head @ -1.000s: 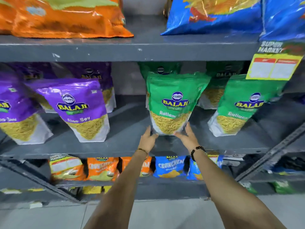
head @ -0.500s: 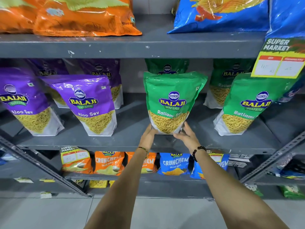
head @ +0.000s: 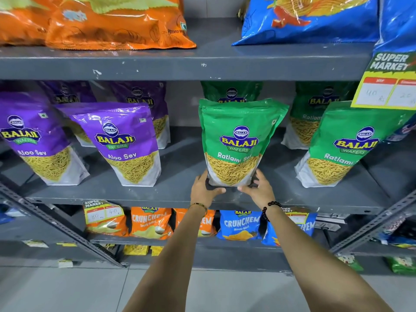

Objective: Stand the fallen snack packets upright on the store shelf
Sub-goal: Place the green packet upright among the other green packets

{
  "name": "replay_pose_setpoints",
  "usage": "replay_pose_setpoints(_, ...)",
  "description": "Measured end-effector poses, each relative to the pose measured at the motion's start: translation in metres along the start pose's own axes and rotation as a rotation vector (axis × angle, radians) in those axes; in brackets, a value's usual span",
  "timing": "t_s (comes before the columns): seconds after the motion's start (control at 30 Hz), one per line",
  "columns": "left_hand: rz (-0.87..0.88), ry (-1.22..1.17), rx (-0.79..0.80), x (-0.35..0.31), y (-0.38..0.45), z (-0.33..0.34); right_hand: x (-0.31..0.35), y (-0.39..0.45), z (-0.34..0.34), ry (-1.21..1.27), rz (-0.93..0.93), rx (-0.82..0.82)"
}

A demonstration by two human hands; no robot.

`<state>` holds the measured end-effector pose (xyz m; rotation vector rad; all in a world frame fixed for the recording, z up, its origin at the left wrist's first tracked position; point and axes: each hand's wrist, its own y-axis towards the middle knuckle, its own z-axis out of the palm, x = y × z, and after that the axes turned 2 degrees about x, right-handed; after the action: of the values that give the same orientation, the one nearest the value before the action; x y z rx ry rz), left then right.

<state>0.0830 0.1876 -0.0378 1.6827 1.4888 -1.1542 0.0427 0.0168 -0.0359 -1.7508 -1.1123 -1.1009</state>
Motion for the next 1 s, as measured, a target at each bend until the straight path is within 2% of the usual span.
replay_pose_setpoints(0.3,-0.068,-0.066,-0.111,-0.0005,0.0018,0.0073,-0.0007,0.0098,0.0043,-0.072,0.003,-0.073)
replay_pose_setpoints(1.0,-0.103,-0.095,-0.117,-0.0033,-0.0016,0.0042,0.0010,0.0049,0.0036,-0.093,0.021,-0.088)
